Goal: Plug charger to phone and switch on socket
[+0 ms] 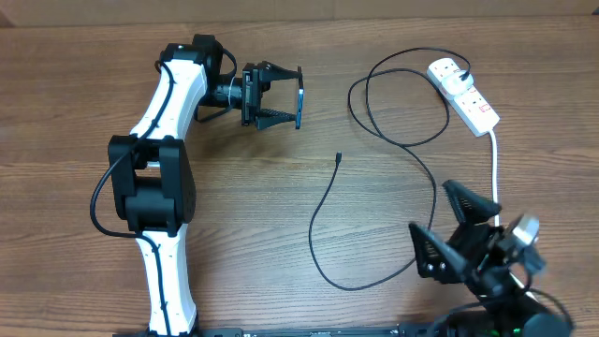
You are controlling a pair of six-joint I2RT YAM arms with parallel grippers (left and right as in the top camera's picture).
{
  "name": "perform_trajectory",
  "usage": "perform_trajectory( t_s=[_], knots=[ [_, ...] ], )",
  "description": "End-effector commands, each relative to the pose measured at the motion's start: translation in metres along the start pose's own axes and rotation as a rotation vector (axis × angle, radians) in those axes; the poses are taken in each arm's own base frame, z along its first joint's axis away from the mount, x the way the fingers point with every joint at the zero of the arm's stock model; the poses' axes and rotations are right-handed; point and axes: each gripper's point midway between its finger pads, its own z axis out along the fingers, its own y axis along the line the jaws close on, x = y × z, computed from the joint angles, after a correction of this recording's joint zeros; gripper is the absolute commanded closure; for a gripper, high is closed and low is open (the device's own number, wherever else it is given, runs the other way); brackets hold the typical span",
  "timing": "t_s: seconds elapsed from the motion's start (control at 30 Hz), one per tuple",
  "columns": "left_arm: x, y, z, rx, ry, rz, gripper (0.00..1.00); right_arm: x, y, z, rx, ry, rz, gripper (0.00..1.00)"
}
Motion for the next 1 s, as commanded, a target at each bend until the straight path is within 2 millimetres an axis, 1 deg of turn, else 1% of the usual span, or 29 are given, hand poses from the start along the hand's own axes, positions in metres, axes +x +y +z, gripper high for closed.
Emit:
perform_trajectory(
  t_s=[0.0,0.07,0.1,0.17,0.2,0.23,0.27,0.33,0.4,0.43,0.47,0.5,0.53,0.57,0.63,0.67,0.7,0.77,0.83,0.93,0.97],
  knots=[
    [0.005,-0.012,-0.002,0.038,0.026,0.031,0.32,-0.047,0.007,0.009,0.119,0.041,-0.171,0.0],
    [0.005,-0.012,-0.002,0.038,0.026,0.024,0.32,-0.049,-0.015,0.015,0.265,0.175,-0.187,0.0],
    [0.005,-0.012,-0.002,0.038,0.026,0.024,0.32,-0.048,-0.028,0.021,0.337,0.276,-0.165,0.0],
    [0.005,-0.012,-0.002,0.037,0.026,0.024,0.32,-0.044,-0.036,0.03,0.37,0.389,-0.105,0.0],
    [0.005,-0.012,-0.002,0.037,0.026,0.024,0.32,-0.039,-0.036,0.037,0.362,0.457,-0.06,0.0],
    [0.005,-0.012,-0.002,0.037,0.026,0.023,0.32,-0.035,-0.034,0.043,0.34,0.521,-0.011,0.0],
    [0.005,-0.012,-0.002,0.037,0.026,0.017,0.32,-0.029,-0.026,0.053,0.277,0.589,0.054,0.0],
    [0.005,-0.012,-0.002,0.036,0.025,0.004,0.32,-0.021,-0.005,0.07,0.116,0.68,0.204,0.0],
    [0.005,-0.012,-0.002,0.034,0.024,-0.007,0.32,-0.015,0.017,0.082,-0.061,0.748,0.352,0.0],
    [0.005,-0.012,-0.002,0.034,0.024,-0.007,0.32,-0.017,0.027,0.091,-0.188,0.753,0.382,0.0],
    [0.005,-0.012,-0.002,0.034,0.024,-0.007,0.32,-0.017,0.033,0.096,-0.262,0.758,0.398,0.0],
    [0.004,-0.012,-0.002,0.034,0.024,-0.006,0.32,-0.015,0.036,0.101,-0.32,0.766,0.409,0.0],
    [0.004,-0.012,-0.002,0.034,0.023,-0.006,0.32,-0.01,0.034,0.108,-0.325,0.776,0.409,0.0],
    [0.004,-0.011,-0.002,0.031,0.021,-0.006,0.32,-0.002,0.027,0.115,-0.271,0.791,0.409,0.0],
    [0.002,-0.009,-0.002,0.019,0.01,-0.008,0.32,0.022,0.001,0.128,-0.053,0.823,0.343,0.0],
    [0.001,-0.007,-0.002,0.009,0.002,-0.014,0.32,0.031,-0.01,0.131,0.049,0.835,0.31,0.0],
    [-0.001,-0.006,-0.002,0.0,-0.006,-0.017,0.32,0.042,-0.024,0.134,0.197,0.848,0.269,0.0],
    [-0.003,-0.004,-0.002,-0.012,-0.017,-0.022,0.32,0.054,-0.04,0.136,0.404,0.853,0.223,0.01],
    [-0.004,-0.002,-0.002,-0.022,-0.026,-0.03,0.32,0.064,-0.047,0.14,0.554,0.842,0.21,0.02],
    [-0.005,0.001,0.0,-0.036,-0.034,-0.04,0.32,0.078,-0.047,0.154,0.634,0.845,0.198,0.05],
    [-0.005,0.001,0.001,-0.038,-0.032,-0.04,0.32,0.082,-0.047,0.159,0.652,0.846,0.192,0.09]
  ],
)
